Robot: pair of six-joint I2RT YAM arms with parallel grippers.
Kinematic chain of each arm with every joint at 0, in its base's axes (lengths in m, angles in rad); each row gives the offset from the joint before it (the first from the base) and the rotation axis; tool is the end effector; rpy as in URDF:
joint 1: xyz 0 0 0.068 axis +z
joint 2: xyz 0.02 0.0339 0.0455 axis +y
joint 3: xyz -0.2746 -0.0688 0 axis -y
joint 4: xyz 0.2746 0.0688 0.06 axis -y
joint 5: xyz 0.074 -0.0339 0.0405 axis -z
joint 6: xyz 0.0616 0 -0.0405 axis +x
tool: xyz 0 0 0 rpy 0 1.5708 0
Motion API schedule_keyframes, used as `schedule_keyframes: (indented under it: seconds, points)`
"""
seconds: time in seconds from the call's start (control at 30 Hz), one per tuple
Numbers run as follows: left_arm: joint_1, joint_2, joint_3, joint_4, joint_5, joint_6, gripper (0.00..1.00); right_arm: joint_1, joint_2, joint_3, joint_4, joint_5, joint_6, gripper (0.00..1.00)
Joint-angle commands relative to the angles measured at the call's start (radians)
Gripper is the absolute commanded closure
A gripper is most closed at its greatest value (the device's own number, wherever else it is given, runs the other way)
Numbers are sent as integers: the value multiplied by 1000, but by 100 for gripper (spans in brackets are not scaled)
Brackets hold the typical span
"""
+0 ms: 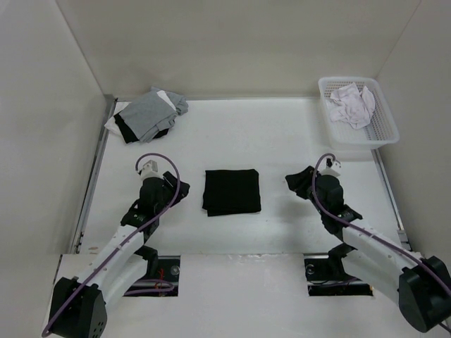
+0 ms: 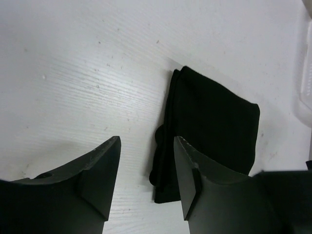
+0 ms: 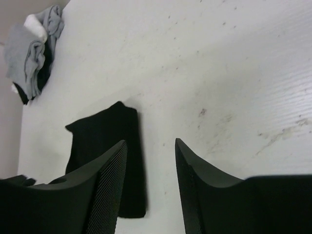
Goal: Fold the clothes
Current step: Fold the tank top
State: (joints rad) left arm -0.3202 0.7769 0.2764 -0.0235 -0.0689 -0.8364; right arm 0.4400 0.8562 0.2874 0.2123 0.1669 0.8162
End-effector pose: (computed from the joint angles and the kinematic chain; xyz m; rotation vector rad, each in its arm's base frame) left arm 0.2018 -0.0624 0.1591 -0.5916 2.0729 -0.6176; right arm 0.2125 0.0887 0.1765 0.4830 1.9226 0.6739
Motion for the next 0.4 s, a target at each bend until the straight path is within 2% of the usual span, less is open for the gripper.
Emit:
schedule_keyframes:
  seconds: [0.0,0.17,0.37]
  points:
    - [31,10,90,-50,-26,43,53,-16,49,50,146,-20,-77,50]
    - [43,-1,93,-56,-16,68,54,-16,84,-20,243,-7,-100,50]
    - [40,-13,80,-69,-32,77,55,-17,87,-31,249,-3,-100,50]
